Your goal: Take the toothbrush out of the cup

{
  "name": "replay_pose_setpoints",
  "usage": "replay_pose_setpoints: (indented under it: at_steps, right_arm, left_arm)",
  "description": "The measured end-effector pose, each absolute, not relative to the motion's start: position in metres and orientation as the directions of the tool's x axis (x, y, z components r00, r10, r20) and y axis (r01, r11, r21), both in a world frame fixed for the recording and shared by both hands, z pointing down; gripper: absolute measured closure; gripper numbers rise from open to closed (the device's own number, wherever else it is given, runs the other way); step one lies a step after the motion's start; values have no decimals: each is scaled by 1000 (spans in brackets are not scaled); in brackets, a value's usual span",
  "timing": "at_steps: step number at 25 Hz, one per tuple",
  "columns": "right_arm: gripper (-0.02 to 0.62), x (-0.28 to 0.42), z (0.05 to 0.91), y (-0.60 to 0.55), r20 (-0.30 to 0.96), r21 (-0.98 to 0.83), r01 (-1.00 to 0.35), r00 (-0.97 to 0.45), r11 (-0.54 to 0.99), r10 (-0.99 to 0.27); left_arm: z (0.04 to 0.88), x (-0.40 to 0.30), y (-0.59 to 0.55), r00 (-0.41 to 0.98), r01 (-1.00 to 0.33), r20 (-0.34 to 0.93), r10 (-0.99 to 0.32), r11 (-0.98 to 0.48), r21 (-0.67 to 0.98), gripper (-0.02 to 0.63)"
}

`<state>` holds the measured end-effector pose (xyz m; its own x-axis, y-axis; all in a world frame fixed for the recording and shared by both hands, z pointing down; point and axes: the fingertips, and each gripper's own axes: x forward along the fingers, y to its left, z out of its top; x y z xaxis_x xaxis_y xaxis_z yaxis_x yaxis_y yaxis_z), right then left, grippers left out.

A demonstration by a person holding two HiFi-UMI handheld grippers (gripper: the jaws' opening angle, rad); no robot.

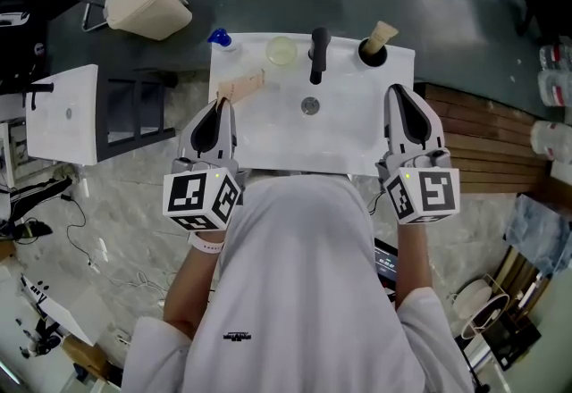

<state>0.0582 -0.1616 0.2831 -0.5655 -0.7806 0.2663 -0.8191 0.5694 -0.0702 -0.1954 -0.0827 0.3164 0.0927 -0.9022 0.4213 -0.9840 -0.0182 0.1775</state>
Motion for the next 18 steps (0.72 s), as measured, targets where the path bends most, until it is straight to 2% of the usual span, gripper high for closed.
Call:
replay_pose_setpoints:
  at_steps: [8, 9, 11, 12, 18]
  right_arm:
    - [584, 68, 307, -201, 293, -88, -809, -579, 582, -761]
    - [576, 70, 311, -207, 299, -89, -805, -583, 586, -755]
    - [504, 72, 319, -218, 312, -92, -797, -592, 596, -743]
    - [492, 75, 323, -224, 319, -92, -795, -595, 600, -738]
    - [479, 82, 350, -261, 358, -76, -782, -601, 619, -715]
  left_arm:
    - [340, -176, -93, 90, -984, 481, -872, -1, 180, 600]
    - [342, -173, -95, 89, -984, 488, -868, 0, 179, 600]
    - [346, -167, -99, 86, -985, 503, -860, 4, 175, 600]
    - [349, -164, -101, 84, -985, 511, -855, 6, 173, 600]
    - [367, -156, -111, 59, -987, 560, -826, 37, 158, 600]
